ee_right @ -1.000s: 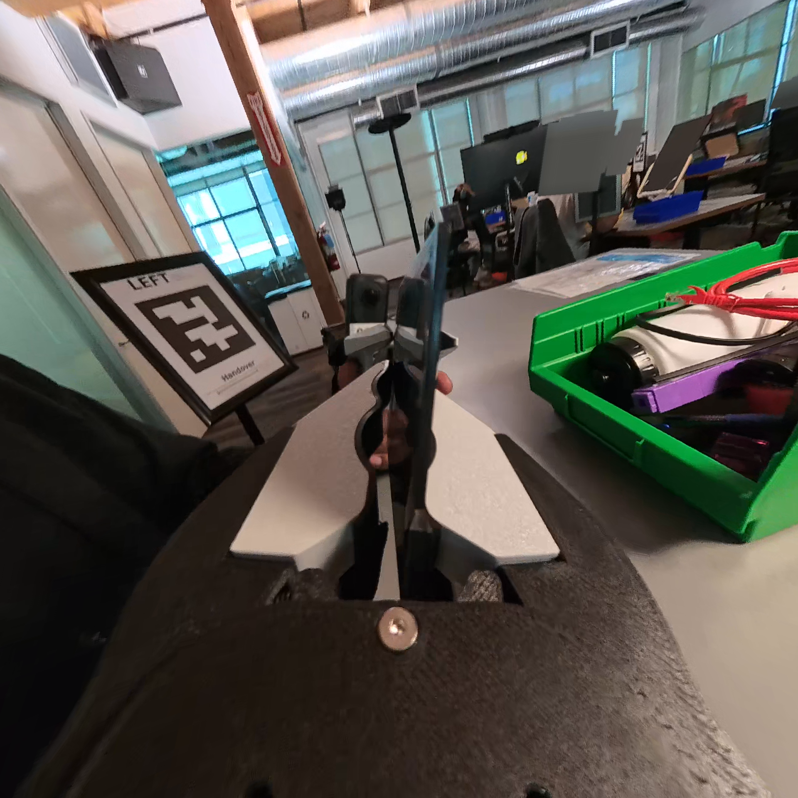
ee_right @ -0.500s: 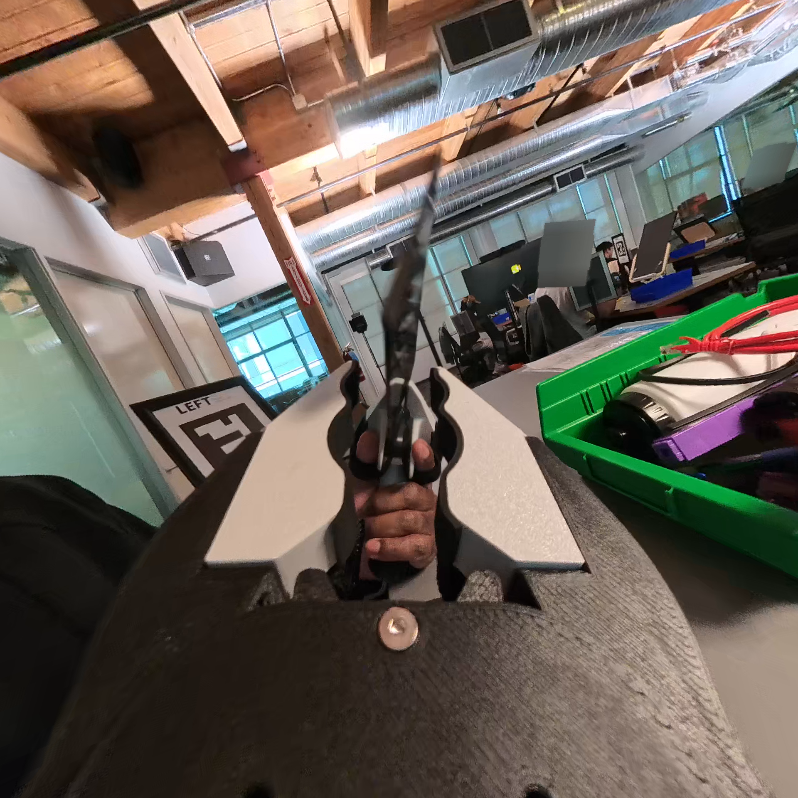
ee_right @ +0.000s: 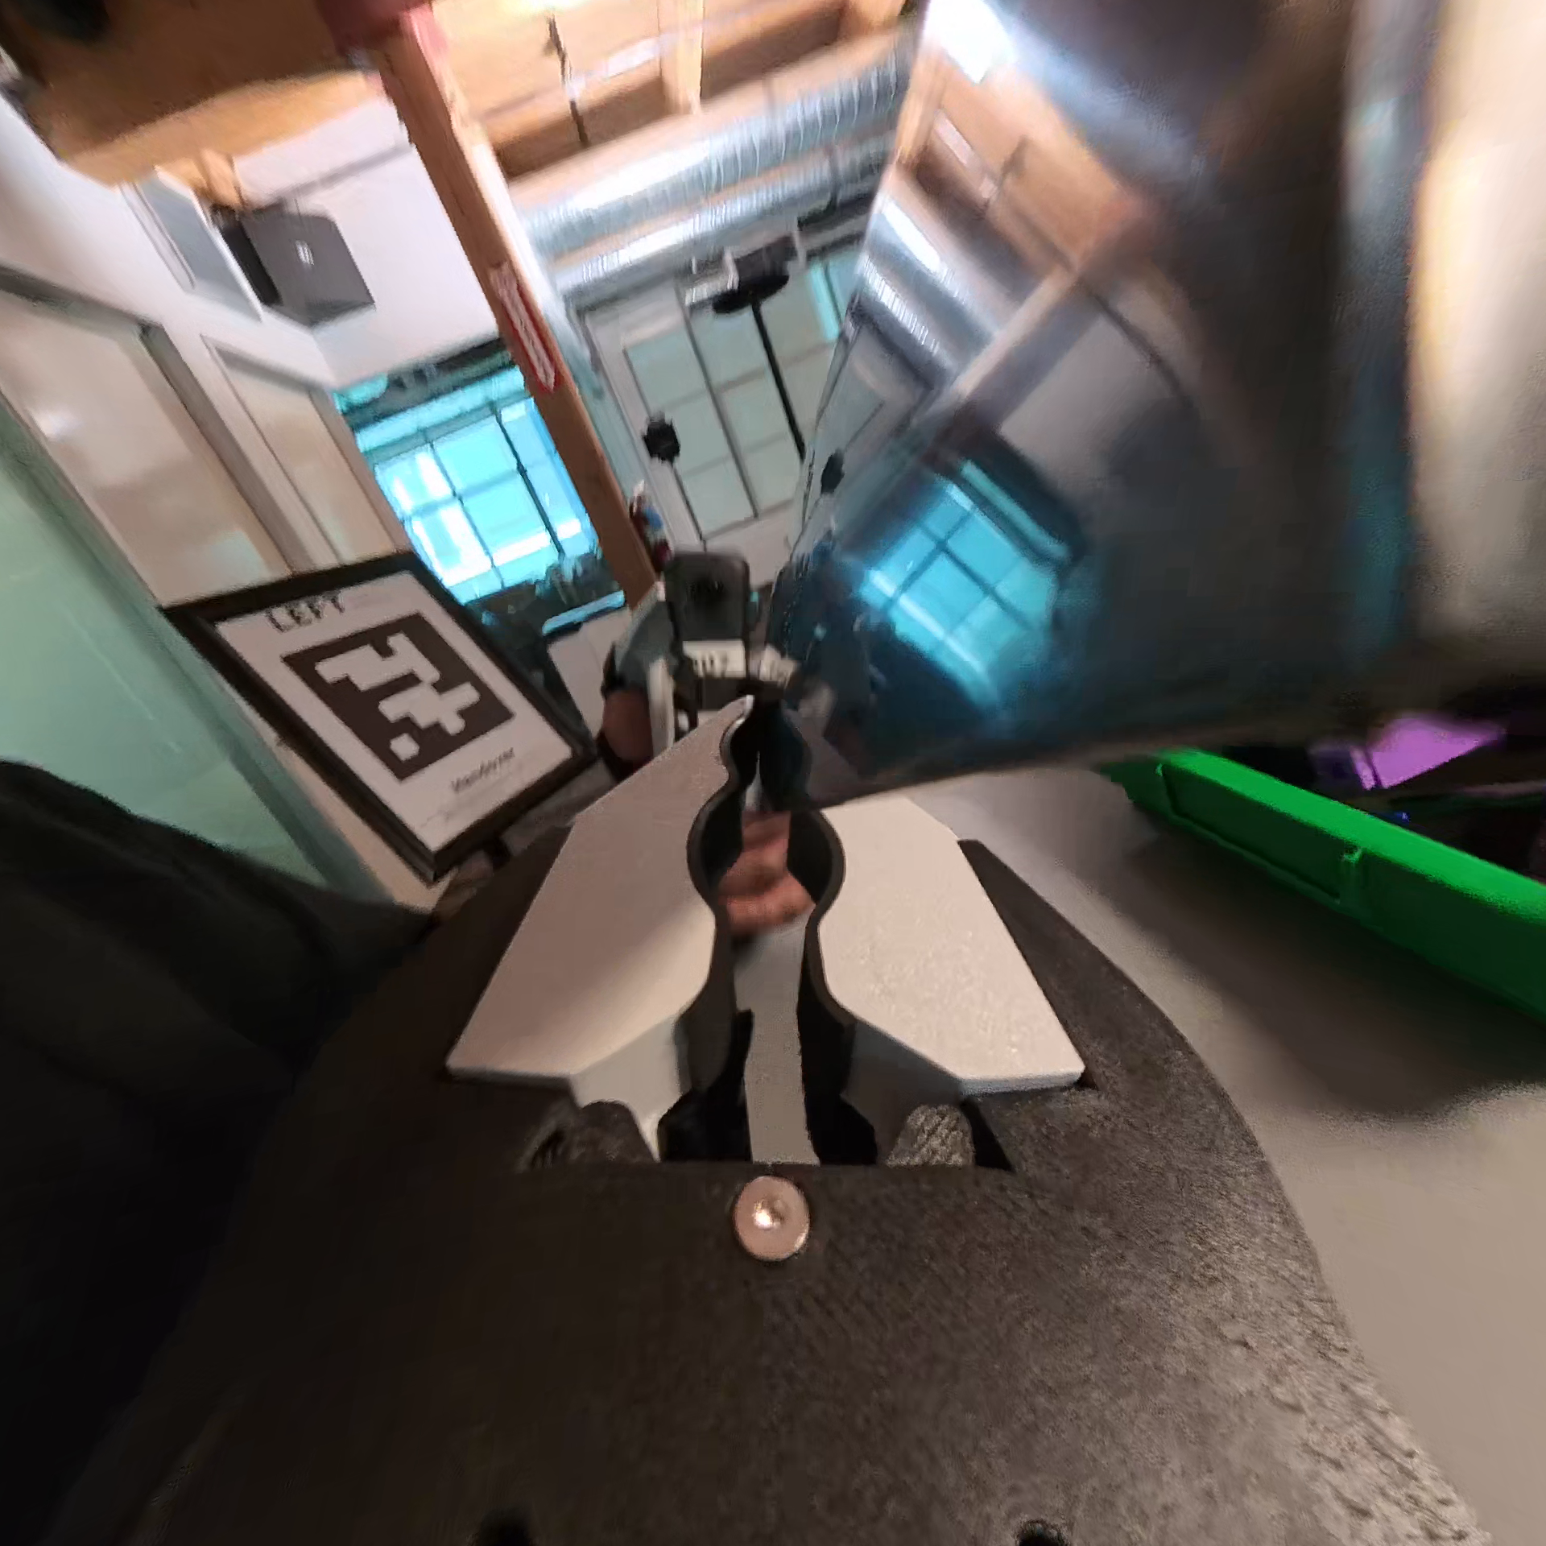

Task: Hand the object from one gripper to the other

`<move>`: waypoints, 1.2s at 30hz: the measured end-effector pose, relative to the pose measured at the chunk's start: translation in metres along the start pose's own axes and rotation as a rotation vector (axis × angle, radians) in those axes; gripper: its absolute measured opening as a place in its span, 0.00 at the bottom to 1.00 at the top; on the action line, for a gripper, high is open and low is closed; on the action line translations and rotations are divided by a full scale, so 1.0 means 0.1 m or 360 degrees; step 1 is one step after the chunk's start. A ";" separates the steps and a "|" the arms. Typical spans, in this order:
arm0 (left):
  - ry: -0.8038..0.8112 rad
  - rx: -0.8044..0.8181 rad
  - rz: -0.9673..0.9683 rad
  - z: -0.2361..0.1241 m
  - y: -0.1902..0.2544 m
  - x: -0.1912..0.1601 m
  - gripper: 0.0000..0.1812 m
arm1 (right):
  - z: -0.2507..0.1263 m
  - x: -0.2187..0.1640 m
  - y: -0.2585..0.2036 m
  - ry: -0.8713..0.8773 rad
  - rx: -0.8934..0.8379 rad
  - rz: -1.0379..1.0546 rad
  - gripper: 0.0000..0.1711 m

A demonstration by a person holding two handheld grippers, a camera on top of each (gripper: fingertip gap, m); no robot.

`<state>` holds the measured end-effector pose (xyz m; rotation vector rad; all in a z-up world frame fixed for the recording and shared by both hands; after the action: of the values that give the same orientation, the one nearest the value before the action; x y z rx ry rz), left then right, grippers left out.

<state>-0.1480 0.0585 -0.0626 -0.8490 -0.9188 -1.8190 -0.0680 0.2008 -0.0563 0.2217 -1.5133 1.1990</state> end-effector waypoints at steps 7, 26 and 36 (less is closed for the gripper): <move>-0.0770 0.0159 0.0605 0.00 0.13 -0.08 0.31 | -0.01 -0.20 -0.05 -0.0479 -0.0097 -0.0096 0.01; -0.0168 -0.0075 -0.0084 0.11 0.10 -0.14 0.01 | 0.22 -0.34 -0.05 -0.0391 -0.0037 -0.0111 0.03; -0.0484 -0.0125 0.0114 0.08 0.16 -0.19 0.05 | 0.13 -0.47 -0.05 -0.0728 -0.0067 -0.0116 0.01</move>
<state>-0.1249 0.0679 -0.0705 -1.2166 -0.9959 -1.7011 -0.0568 0.1674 -0.0904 0.5478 -1.9040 1.1028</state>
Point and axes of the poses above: each gripper's, where its closed fingertips meet, z out along the fingers, x out of its top, y = z × x across the jaws, the point moved 7 cm from there along -z, back along the fingers, and after that the axes turned 13 degrees about z, right-handed, at the moved point
